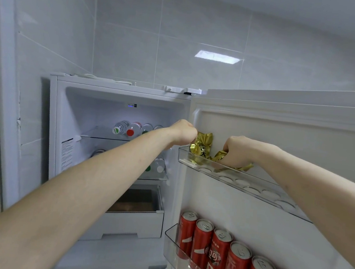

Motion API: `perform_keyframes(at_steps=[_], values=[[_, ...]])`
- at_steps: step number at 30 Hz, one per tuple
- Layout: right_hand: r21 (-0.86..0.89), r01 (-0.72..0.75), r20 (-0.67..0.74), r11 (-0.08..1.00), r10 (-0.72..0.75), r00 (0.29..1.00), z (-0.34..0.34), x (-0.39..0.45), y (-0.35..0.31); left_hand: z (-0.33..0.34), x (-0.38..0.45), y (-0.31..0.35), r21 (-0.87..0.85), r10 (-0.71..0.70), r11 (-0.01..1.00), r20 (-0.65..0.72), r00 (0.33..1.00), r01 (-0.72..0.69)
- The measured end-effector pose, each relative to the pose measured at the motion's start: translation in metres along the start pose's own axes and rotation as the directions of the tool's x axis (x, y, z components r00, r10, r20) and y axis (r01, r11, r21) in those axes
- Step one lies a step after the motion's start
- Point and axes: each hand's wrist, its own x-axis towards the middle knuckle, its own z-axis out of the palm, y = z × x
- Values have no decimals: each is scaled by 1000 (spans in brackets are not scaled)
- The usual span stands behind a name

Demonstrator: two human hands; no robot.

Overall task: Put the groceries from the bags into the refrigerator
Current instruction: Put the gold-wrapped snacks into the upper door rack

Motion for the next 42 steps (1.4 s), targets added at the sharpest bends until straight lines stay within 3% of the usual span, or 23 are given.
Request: perform_keyframes(at_steps=[13, 18, 24, 29, 34, 38, 42], values=[[-3, 3, -21, 1000, -3, 1000, -5, -13, -3, 2, -10, -3, 28, 63, 998, -16, 998, -63], [77, 15, -68, 997, -10, 998, -9, -18, 3, -3, -16, -6, 49, 90, 995, -22, 996, -89], [218, 173, -397, 961, -75, 915, -5, -50, -11, -14, -55, -21, 128, 265, 960, -122, 956, -250], [376, 472, -597, 797, -181, 781, 34, -99, -57, -24, -133, -69, 163, 413, 910, -249, 876, -382], [495, 535, -429, 684, -342, 836, 103, -124, -104, -24, -210, -134, 226, 351, 930, -317, 881, -289], [544, 507, -238, 668, -457, 857, 158, -123, -137, -25, -262, -192, 318, 169, 946, -313, 935, -65], [581, 493, -49, 647, -577, 815, 199, -121, -171, -22, -310, -236, 353, -58, 919, -321, 945, 177]])
